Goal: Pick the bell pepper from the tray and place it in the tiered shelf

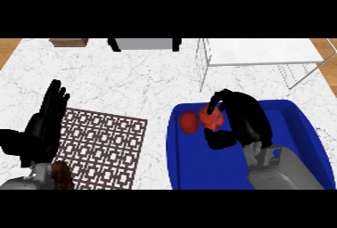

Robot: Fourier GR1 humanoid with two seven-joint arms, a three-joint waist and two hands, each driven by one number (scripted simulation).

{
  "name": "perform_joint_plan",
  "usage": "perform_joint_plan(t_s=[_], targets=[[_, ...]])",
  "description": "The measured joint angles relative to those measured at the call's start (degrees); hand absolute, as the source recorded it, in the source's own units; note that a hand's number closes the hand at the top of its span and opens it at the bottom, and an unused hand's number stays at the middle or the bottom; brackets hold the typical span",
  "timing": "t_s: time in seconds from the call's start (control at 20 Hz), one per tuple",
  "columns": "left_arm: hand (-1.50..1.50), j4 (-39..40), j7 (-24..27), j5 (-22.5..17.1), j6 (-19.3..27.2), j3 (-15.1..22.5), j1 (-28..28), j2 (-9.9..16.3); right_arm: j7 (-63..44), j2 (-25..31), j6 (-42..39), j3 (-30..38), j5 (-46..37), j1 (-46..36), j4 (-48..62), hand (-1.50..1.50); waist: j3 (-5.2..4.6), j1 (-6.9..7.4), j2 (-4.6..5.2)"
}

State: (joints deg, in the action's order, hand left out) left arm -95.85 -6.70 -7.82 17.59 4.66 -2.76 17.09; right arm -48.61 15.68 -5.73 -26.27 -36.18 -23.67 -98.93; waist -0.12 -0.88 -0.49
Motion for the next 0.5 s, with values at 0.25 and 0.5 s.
perform_joint_plan(t_s=[0.25,0.5], targets=[[0.0,0.13,-0.51,-0.12,-0.29,-0.99,-0.72,0.33,-7.26,-0.2,-0.09,6.89,-0.13,-3.63,-11.25,1.5,0.04,-0.08,0.01],[0.0,0.1,-0.59,0.89,-0.57,-0.71,-0.4,-0.26,-10.44,2.73,-2.76,13.41,-0.86,-6.05,-17.66,1.5,0.07,0.36,0.19]])
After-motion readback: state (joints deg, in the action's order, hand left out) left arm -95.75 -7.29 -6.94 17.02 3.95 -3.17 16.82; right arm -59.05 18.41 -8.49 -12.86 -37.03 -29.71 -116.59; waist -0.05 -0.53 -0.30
